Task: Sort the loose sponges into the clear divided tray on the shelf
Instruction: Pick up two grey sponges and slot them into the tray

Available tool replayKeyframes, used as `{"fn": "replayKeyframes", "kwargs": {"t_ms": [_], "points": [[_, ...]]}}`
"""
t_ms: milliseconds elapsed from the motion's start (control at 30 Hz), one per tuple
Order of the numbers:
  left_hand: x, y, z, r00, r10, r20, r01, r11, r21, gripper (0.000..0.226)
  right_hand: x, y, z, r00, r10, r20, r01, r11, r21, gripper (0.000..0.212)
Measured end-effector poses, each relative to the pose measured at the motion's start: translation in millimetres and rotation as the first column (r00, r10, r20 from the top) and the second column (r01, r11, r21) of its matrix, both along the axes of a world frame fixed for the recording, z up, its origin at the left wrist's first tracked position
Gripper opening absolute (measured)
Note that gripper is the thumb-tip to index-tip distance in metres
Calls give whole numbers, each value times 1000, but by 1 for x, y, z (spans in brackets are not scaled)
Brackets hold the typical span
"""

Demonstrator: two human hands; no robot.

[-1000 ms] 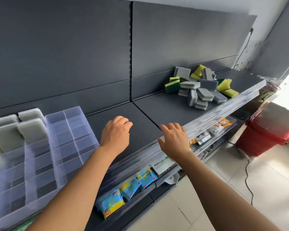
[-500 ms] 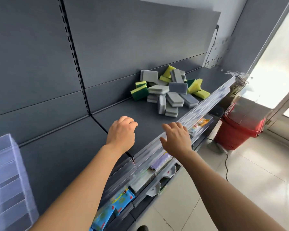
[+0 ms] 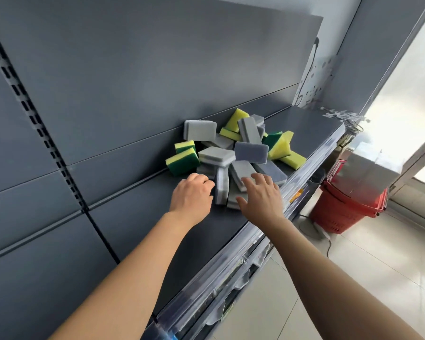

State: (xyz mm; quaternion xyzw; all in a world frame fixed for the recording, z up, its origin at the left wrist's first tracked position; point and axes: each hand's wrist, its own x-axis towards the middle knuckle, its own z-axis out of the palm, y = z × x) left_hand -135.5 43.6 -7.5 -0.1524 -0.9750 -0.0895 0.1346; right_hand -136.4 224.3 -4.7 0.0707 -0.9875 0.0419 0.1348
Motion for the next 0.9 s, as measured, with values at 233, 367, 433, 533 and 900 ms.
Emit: {"fn": "replayKeyframes", "kwargs": {"t_ms": [233,367,433,533,900], "points": [[-39,40,-4,983,54,173,-81,985,151,52,-55,14,-6,993,-17,114,40,978,-206,57],[-45,47,-6,946,135,295,-190,968,164,44,-72,17,-13,968,5,251,87,932,-352,64],[-47,48,-4,914,199,353,-285,935,210,31,-81,22,-16,954,44,297,74,924,-374,67],[-46,44,-4,850,284,443,-430,861,274,33,-88,27,-15,939,91,333,85,875,-477,74],[-2,18,-1,748,401,528,-660,535,528,32,-82,11,-7,838,442,320,67,499,-864,60]]}}
